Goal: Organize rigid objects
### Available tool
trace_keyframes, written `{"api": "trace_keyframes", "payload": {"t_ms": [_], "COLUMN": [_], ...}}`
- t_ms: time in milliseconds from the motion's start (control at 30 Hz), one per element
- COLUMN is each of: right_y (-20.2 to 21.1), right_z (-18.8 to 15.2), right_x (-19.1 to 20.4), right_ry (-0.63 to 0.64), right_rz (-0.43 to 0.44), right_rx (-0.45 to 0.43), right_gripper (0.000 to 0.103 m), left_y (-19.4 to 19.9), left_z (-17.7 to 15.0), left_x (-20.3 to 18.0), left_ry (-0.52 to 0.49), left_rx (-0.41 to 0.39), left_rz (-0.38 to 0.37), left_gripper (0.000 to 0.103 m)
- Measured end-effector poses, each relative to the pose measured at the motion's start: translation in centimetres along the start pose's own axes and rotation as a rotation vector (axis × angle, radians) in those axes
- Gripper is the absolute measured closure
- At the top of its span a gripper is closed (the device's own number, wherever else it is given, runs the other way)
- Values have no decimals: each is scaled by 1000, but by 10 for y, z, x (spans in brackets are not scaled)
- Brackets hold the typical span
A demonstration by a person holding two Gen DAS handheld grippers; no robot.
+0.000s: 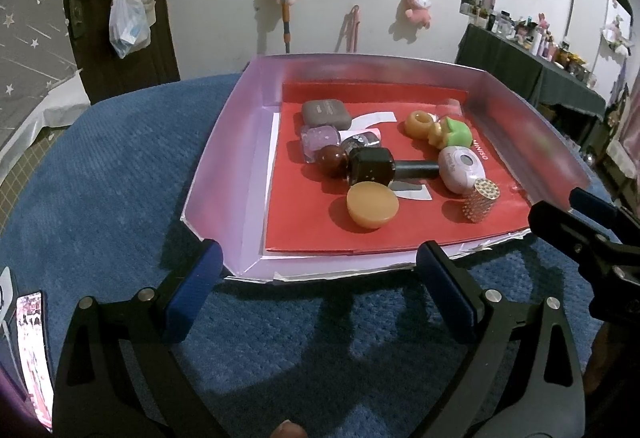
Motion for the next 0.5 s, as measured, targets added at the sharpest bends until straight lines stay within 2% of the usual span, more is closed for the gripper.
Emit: {"api": "trace_keyframes", "payload": {"t_ms": [500], "right_y": [22], "right_z": [-3], "right_x": [3], "right_ry": [1], "right_rz": [14], "right_rx": [-6], "right_gripper": [1], "left_y": [19], "left_z": [-10], "left_x": [-5], "left_ry": [1], "left_rx": [1], "left_rz": [-23], "left_gripper": [4]}}
Point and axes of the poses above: each gripper's, at about its wrist camera, not at the fingertips, and y roughly against the way its jaws point, x to its left, z to its top, the point moved 9 cm from there along -y, roughly the way its jaws point, and after that the axes turned 3 degrees about x, right-handed, at the moved point
